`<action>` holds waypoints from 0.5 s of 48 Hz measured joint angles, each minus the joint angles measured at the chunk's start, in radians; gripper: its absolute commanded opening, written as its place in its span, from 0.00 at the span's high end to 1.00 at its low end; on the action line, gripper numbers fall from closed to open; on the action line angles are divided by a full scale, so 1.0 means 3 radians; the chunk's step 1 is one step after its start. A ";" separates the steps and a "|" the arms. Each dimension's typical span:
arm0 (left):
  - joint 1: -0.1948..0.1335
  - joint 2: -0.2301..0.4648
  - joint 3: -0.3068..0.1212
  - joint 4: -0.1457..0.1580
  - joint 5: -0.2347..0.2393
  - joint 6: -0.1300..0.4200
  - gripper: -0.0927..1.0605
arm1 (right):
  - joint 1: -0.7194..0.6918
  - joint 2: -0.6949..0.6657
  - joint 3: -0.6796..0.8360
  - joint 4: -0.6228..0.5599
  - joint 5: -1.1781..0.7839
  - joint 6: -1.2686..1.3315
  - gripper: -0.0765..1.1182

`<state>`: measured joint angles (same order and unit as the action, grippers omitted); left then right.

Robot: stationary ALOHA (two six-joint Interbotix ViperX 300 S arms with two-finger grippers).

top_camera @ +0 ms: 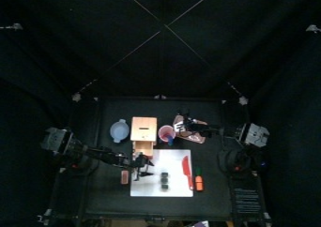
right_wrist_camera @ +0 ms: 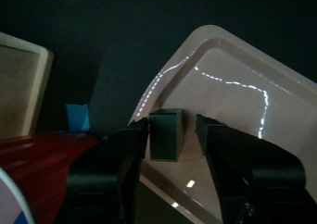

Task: Place sushi on board then cut the sushi with the knife then place the pieces on the plate
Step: Place the 4 sushi pieces on the plate

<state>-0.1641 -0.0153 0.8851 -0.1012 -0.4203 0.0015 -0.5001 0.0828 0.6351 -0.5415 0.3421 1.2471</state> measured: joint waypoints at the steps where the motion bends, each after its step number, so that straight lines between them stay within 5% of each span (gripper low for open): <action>1: 0.0000 -0.0005 0.0000 0.0000 0.0000 0.0000 0.18 | 0.0000 -0.0005 0.0005 0.0000 0.0026 0.0000 0.25; 10: 0.0000 -0.0005 -0.0005 -0.0036 0.0000 0.0005 0.18 | 0.0046 -0.0276 0.0159 -0.0015 0.0215 -0.0010 0.25; 24: 0.0000 -0.0005 -0.0005 -0.0087 0.0000 0.0000 0.18 | 0.0261 -0.1319 0.0588 0.0026 0.0189 -0.0010 0.25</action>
<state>-0.1641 -0.0169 0.8836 -0.1273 -0.4203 0.0015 -0.4218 -0.3129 0.8115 -0.5338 0.3988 1.2441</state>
